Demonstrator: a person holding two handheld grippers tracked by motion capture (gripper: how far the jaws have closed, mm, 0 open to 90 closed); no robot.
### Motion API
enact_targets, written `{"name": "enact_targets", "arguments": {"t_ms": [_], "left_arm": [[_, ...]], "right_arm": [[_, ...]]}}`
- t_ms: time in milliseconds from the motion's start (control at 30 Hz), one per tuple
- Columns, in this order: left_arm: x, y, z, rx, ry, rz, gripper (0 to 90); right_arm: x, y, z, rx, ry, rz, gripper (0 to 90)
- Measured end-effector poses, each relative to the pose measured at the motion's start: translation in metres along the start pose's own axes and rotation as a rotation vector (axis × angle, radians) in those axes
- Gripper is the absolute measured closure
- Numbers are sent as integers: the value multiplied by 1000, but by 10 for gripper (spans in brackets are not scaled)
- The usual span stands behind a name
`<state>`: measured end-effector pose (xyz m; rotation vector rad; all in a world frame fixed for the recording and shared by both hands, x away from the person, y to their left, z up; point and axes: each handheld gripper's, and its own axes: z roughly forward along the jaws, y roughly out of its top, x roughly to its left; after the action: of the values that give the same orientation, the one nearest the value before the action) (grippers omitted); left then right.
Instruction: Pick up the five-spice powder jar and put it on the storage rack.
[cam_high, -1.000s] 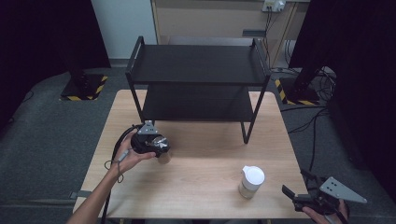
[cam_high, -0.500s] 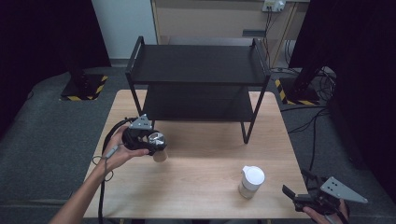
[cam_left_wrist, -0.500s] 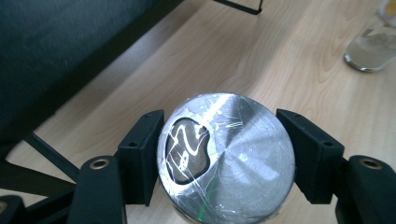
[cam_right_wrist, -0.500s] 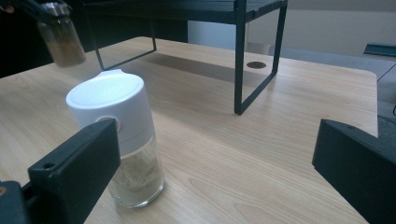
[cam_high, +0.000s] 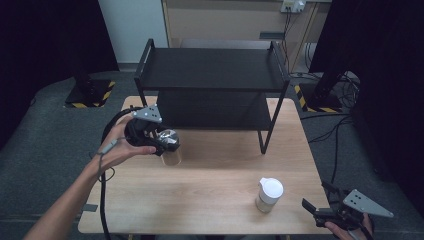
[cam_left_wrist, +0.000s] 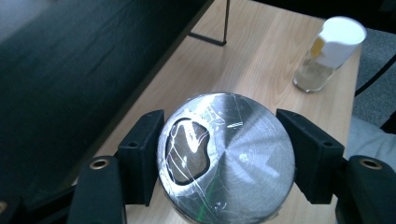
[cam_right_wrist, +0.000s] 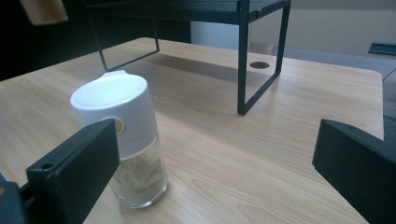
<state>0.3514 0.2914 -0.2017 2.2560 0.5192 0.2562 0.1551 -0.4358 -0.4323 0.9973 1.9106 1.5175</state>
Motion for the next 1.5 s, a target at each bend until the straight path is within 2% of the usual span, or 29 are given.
{"name": "enact_targets", "arguments": {"t_ms": [33, 67, 100, 133, 267, 433, 500, 533, 567, 700, 833, 1000, 1200, 1467, 1500], "left_arm": [[0, 5, -3, 4, -3, 9, 341], [2, 19, -10, 7, 1, 15, 341], [2, 19, -10, 7, 1, 15, 341], [3, 30, -17, 10, 6, 26, 341], [8, 48, -30, -7, -3, 14, 341], [15, 85, -55, -20, -5, 24, 341], [16, 90, -58, -18, -4, 24, 341], [16, 103, -66, -26, 12, 20, 341], [16, 103, -66, -26, 12, 20, 341], [20, 124, -78, -35, 29, 2, 341], [21, 143, -83, -14, 64, -3, 341], [28, 159, -85, 5, 114, -44, 342], [40, 165, -84, -6, 158, -96, 341], [57, 176, -77, -5, 271, -177, 341], [60, 176, -75, -14, 286, -197, 342]], "right_arm": [[0, 0, 0, 1, -1, 2, 8], [1, 0, 0, 1, -4, 3, 8], [1, 0, 0, 1, -4, 3, 8], [0, 0, 0, 3, 0, 2, 8], [0, 0, 1, 3, 3, -1, 8], [-1, 0, 1, 4, 0, 8, 8], [-1, 0, 1, 6, 3, 8, 8], [-1, -1, 2, 5, 2, 8, 8], [-1, -1, 2, 5, 2, 8, 8], [-1, -1, 2, 6, 2, 10, 7], [-2, -1, 3, 8, 3, 14, 8], [-1, -2, 3, 4, 5, 18, 8], [-2, -3, 2, -5, 6, 26, 7], [-2, -3, 2, -1, 5, 26, 8], [-2, -3, 2, 0, 7, 26, 8]]}}
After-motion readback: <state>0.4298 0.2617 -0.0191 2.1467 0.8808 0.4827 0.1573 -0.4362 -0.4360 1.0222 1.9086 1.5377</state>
